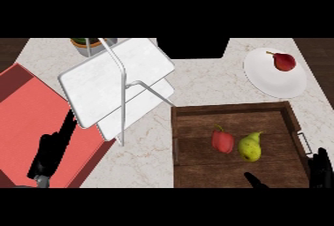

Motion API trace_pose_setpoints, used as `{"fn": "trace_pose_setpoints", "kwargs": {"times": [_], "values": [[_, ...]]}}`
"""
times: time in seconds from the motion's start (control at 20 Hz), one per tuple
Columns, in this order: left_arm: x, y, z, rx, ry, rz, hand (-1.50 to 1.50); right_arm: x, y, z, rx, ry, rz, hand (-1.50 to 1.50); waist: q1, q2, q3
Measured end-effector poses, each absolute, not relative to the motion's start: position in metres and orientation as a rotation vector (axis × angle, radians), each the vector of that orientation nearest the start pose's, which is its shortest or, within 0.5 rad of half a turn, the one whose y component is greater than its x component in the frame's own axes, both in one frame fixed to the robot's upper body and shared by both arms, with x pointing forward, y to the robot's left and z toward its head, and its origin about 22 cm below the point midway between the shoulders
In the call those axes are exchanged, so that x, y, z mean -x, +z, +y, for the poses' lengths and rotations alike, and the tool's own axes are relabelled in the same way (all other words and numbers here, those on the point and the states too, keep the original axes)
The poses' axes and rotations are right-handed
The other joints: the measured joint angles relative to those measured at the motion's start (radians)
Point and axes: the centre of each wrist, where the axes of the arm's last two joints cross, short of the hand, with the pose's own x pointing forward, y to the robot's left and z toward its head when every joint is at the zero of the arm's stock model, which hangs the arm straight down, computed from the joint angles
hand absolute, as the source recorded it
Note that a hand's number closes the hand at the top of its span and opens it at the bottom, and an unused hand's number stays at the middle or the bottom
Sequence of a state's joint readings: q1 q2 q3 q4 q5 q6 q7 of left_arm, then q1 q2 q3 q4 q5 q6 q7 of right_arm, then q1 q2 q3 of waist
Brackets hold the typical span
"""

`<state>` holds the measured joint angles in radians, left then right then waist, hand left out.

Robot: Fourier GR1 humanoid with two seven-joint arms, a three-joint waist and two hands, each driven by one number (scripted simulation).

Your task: Pick the bell pepper from the tray and place it in the tiered shelf

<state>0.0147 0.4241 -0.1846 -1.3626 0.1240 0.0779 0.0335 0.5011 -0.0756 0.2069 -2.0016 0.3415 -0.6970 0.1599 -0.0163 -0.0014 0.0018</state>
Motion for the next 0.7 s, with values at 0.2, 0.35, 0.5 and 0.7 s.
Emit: {"fn": "trace_pose_setpoints", "kwargs": {"times": [0.2, 0.35, 0.5, 0.7], "values": [[-0.234, -0.024, 0.303, -0.199, -0.285, -1.287, 0.00, -0.111, 0.022, -0.225, 0.797, -0.144, -1.271, -1.50, 0.023, 0.010, -0.004], [-0.237, -0.021, 0.300, -0.194, -0.299, -1.300, 0.00, -0.101, 0.017, -0.237, 0.904, -0.009, -1.116, -1.50, 0.034, 0.019, -0.007], [-0.240, -0.018, 0.296, -0.189, -0.315, -1.309, 0.00, -0.098, 0.019, -0.247, 1.001, 0.074, -0.970, -1.50, 0.046, 0.025, -0.010], [-0.244, -0.016, 0.291, -0.176, -0.322, -1.307, 0.00, -0.112, 0.034, -0.242, 1.085, 0.141, -0.832, -1.50, 0.063, 0.026, -0.011]]}}
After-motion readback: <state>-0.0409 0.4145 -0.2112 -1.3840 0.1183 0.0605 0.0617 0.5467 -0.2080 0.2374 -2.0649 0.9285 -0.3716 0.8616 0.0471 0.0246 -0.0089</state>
